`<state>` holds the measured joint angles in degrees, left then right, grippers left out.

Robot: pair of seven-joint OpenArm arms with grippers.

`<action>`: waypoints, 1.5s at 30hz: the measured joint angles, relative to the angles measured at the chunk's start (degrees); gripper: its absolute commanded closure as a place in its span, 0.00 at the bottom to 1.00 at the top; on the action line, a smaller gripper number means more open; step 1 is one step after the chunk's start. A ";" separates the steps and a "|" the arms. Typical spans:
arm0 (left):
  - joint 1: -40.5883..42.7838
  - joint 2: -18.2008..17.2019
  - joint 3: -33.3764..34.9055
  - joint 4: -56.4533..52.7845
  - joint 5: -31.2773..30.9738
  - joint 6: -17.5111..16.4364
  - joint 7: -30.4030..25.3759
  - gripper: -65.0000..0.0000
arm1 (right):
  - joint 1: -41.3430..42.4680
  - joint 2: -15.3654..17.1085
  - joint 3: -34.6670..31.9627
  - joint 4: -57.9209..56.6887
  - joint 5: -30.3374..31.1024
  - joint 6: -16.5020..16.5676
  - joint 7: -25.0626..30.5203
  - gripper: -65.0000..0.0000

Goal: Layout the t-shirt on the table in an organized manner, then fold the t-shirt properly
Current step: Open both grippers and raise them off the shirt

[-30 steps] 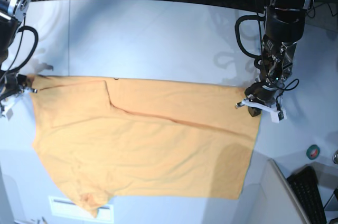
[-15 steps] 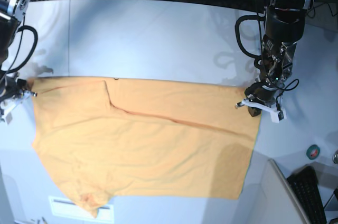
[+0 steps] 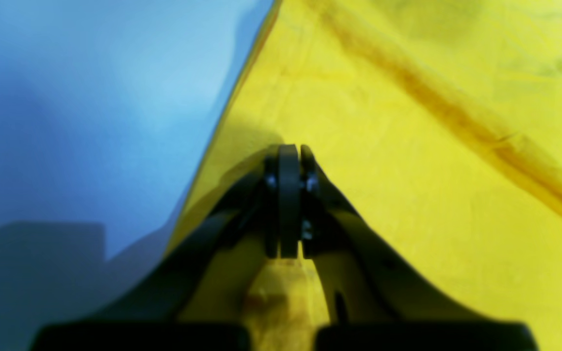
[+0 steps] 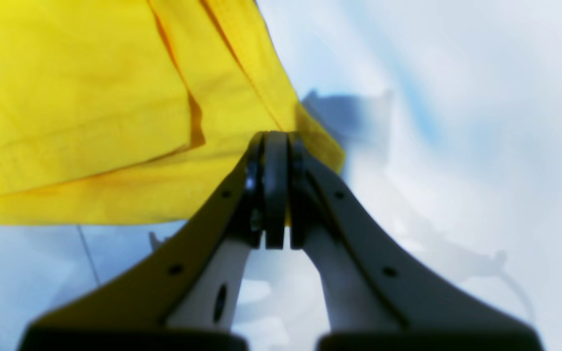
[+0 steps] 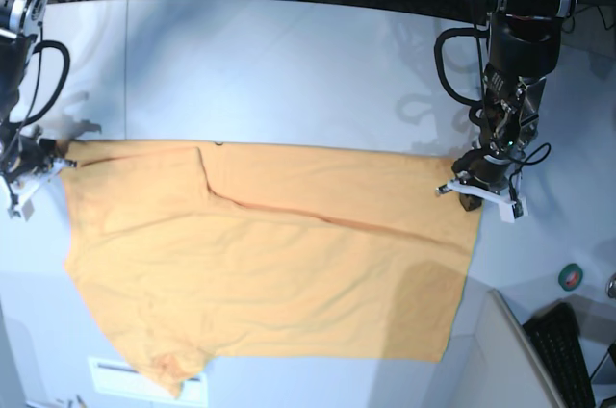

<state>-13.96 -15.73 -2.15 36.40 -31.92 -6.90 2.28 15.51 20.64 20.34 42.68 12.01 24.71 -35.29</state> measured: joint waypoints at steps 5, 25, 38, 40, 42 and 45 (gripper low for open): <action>0.00 0.00 0.00 0.00 0.00 0.02 0.00 1.00 | 0.00 0.02 0.00 -0.42 0.00 -0.02 1.31 1.00; 1.01 0.28 -0.48 3.06 0.26 1.07 1.84 1.00 | -4.98 -4.72 12.09 21.70 -5.05 -6.29 -9.20 0.51; 10.36 0.31 -0.66 19.85 -2.40 2.08 3.52 0.92 | -10.27 -17.14 31.82 33.09 0.20 -0.24 -14.80 0.30; 12.41 0.22 -0.63 22.36 -9.92 1.75 3.30 0.73 | -11.56 -17.57 31.89 33.09 1.14 -0.26 -14.40 0.30; 14.64 0.13 -2.12 23.15 -18.08 1.36 3.43 0.57 | -12.50 -18.03 31.91 33.11 2.56 -0.24 -14.03 0.30; 17.94 -0.17 -4.94 23.23 -26.71 2.56 3.10 0.43 | -13.18 -18.69 31.91 33.07 2.64 -0.24 -14.29 0.30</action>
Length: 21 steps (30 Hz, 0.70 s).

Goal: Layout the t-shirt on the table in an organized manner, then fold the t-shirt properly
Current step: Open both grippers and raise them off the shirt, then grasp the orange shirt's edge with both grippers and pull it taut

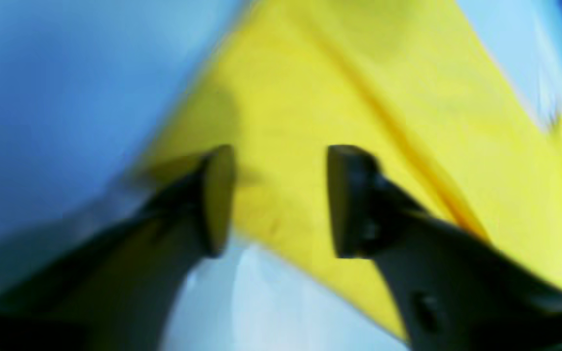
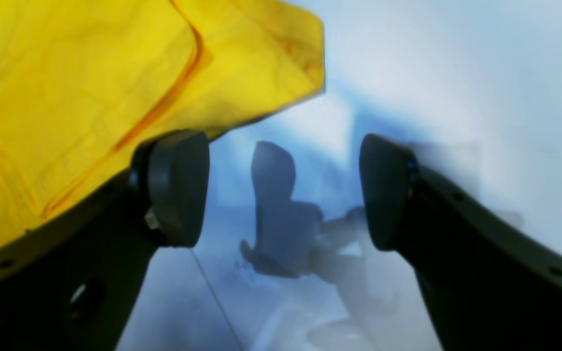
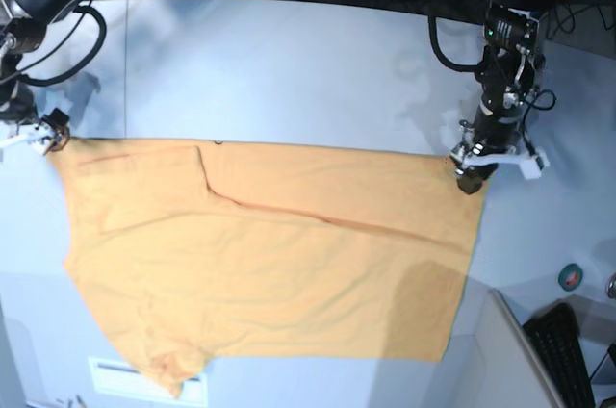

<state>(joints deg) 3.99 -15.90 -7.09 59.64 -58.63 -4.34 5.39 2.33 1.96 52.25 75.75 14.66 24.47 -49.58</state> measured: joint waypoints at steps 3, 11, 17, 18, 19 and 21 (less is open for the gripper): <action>2.58 -0.04 -1.31 0.07 -5.35 -0.52 -0.83 0.42 | -0.35 -0.74 0.00 0.02 0.17 0.00 0.48 0.30; 3.67 -0.17 -1.31 1.70 -7.87 -0.11 -0.20 0.42 | -0.39 -0.90 0.04 -2.40 0.00 0.00 0.92 0.30; -1.49 -0.11 -1.20 -4.79 -8.13 -1.03 -1.09 0.42 | 2.23 -0.85 3.50 -8.74 0.17 0.00 5.29 0.30; -2.25 -0.13 -1.18 -6.08 -7.96 -1.33 -1.16 0.42 | 2.62 -0.59 3.87 -10.12 0.22 -0.37 5.73 0.30; -3.30 -0.11 -1.14 -7.69 -8.13 -1.73 -1.49 0.42 | 3.45 -0.11 4.09 -11.63 0.85 -0.37 6.40 0.30; -4.85 -0.15 -0.94 -9.55 -8.31 -1.92 -1.79 0.42 | 4.94 0.94 4.37 -14.10 0.72 -0.35 6.95 0.30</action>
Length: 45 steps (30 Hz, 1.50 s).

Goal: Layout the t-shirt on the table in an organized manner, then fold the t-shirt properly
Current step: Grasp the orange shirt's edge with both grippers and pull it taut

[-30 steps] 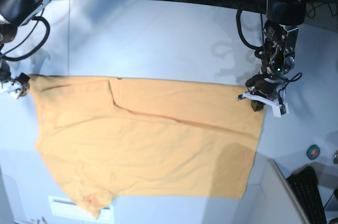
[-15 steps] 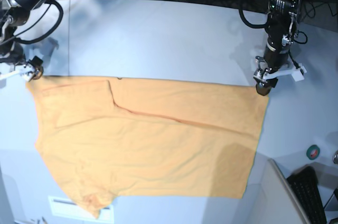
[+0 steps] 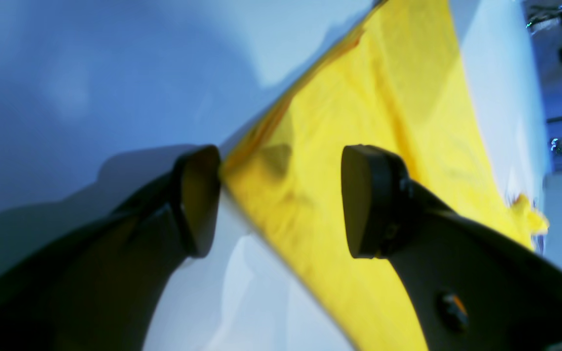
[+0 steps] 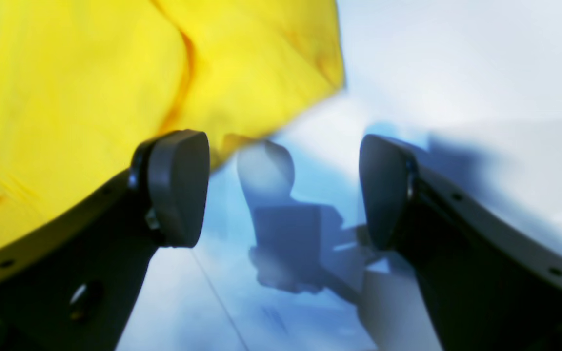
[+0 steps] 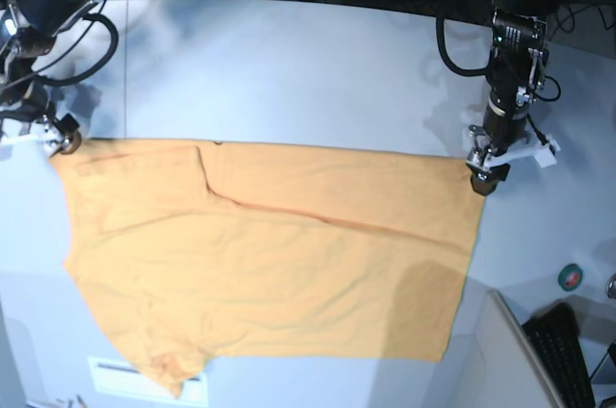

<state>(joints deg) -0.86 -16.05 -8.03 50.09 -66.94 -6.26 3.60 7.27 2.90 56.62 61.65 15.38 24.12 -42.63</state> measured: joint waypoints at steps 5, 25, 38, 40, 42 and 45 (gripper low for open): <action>-1.05 0.11 -0.02 -1.14 -0.02 -0.02 -0.20 0.43 | 1.90 1.62 -0.04 -5.86 1.22 0.59 4.52 0.30; -0.72 -0.09 0.15 -1.73 0.04 0.55 0.96 1.00 | 3.45 1.97 0.28 -9.70 1.84 0.85 6.10 0.49; -0.70 -0.33 1.68 -1.68 0.00 0.72 0.81 1.00 | 3.48 1.84 0.44 -13.29 2.03 0.85 11.52 1.00; -0.59 -0.61 2.97 -1.44 -0.02 0.68 2.23 1.00 | 3.43 1.81 0.44 -13.29 2.05 0.85 11.52 1.00; -0.20 -0.59 3.43 -0.81 0.00 0.33 3.04 1.00 | 2.67 1.81 0.39 -12.94 2.47 1.03 11.34 1.00; 3.23 -0.81 3.26 2.05 0.00 0.22 3.10 1.00 | -0.02 1.55 0.28 -8.81 2.25 1.79 8.20 1.00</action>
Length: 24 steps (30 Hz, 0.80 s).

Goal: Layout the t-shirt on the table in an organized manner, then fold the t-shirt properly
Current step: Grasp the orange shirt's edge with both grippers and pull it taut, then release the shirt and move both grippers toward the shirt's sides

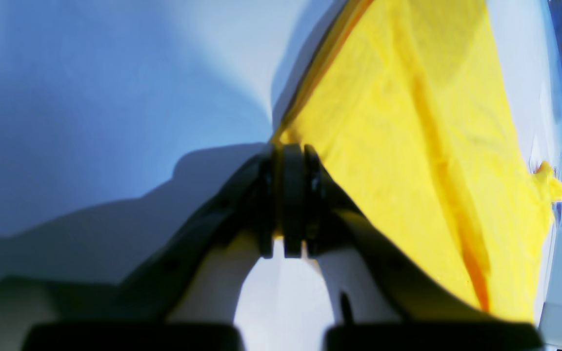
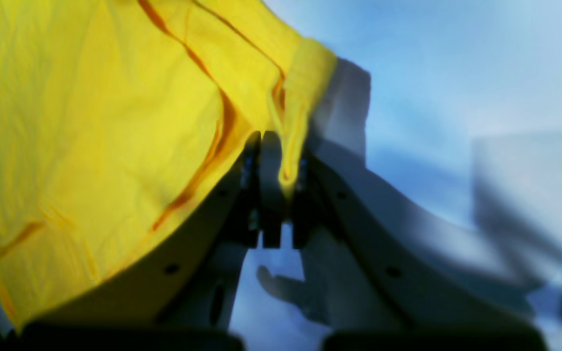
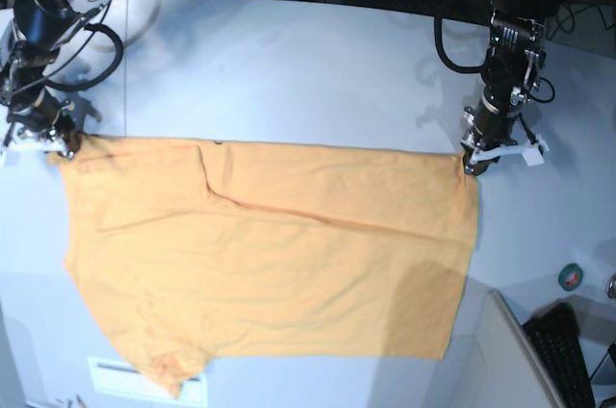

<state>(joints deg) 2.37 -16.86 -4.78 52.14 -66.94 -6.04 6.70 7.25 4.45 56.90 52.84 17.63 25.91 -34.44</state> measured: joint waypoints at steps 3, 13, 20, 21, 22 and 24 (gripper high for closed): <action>4.39 -1.33 0.07 4.15 -0.22 0.15 0.39 1.00 | -3.67 -0.50 0.00 4.85 0.22 -0.02 -1.84 1.00; 21.05 -2.36 -7.87 17.03 0.44 1.05 2.23 1.00 | -13.84 -4.26 -0.22 18.64 -0.48 -0.76 -8.37 1.00; 27.19 -2.34 -9.25 20.00 0.46 1.09 1.81 1.00 | -19.93 -8.48 -0.26 26.21 -1.60 -0.98 -8.90 1.00; 27.23 -2.36 -9.35 19.96 0.44 1.16 1.86 1.00 | -20.83 -8.85 -0.26 26.88 -1.53 -0.98 -8.94 1.00; 27.26 -2.36 -9.40 19.89 0.44 1.16 1.88 1.00 | -21.49 -9.09 -0.26 27.52 -1.62 -0.98 -9.16 1.00; 27.19 -2.34 -9.40 19.91 0.44 1.16 1.88 1.00 | -22.23 -9.22 -0.28 28.13 -1.75 -0.96 -9.22 1.00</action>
<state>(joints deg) 29.56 -19.20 -14.17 72.05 -66.50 -4.89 8.58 -14.98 -4.78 56.62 80.97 15.88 24.95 -43.66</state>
